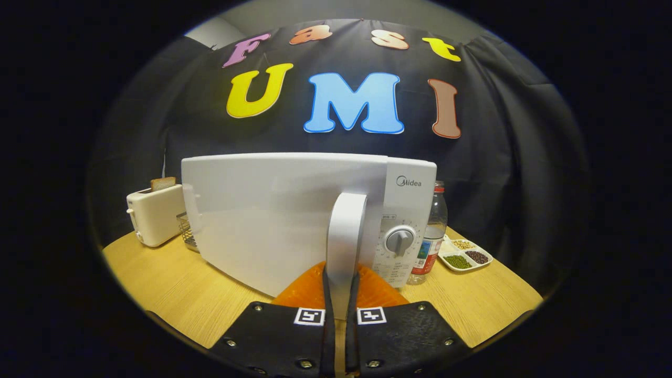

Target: Open the microwave, put the food inside, and close the microwave door.

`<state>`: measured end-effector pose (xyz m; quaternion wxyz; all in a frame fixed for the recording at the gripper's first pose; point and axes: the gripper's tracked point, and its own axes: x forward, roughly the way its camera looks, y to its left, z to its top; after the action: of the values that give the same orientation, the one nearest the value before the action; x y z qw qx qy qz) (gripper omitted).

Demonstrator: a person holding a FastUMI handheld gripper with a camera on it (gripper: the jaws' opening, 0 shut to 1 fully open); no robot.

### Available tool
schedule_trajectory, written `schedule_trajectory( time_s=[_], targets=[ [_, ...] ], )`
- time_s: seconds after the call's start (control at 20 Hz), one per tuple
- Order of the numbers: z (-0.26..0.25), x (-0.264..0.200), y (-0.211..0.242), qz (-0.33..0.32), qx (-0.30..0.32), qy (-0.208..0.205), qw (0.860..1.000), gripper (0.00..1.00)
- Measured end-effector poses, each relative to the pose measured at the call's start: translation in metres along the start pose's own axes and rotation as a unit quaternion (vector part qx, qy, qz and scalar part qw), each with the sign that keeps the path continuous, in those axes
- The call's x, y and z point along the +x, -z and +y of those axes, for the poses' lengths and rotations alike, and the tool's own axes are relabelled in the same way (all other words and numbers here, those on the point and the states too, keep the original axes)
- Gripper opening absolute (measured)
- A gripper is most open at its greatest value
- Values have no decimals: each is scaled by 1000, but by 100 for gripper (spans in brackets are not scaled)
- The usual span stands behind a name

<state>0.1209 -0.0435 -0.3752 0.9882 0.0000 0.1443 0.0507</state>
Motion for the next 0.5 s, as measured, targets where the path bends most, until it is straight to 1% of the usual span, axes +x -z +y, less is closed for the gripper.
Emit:
schedule_trajectory(
  time_s=[0.2, 0.5],
  targets=[
    [24, -39, 7, 4, 2, -23, 1000, 8],
    [78, -96, 17, -7, -5, -79, 997, 8]
  ],
)
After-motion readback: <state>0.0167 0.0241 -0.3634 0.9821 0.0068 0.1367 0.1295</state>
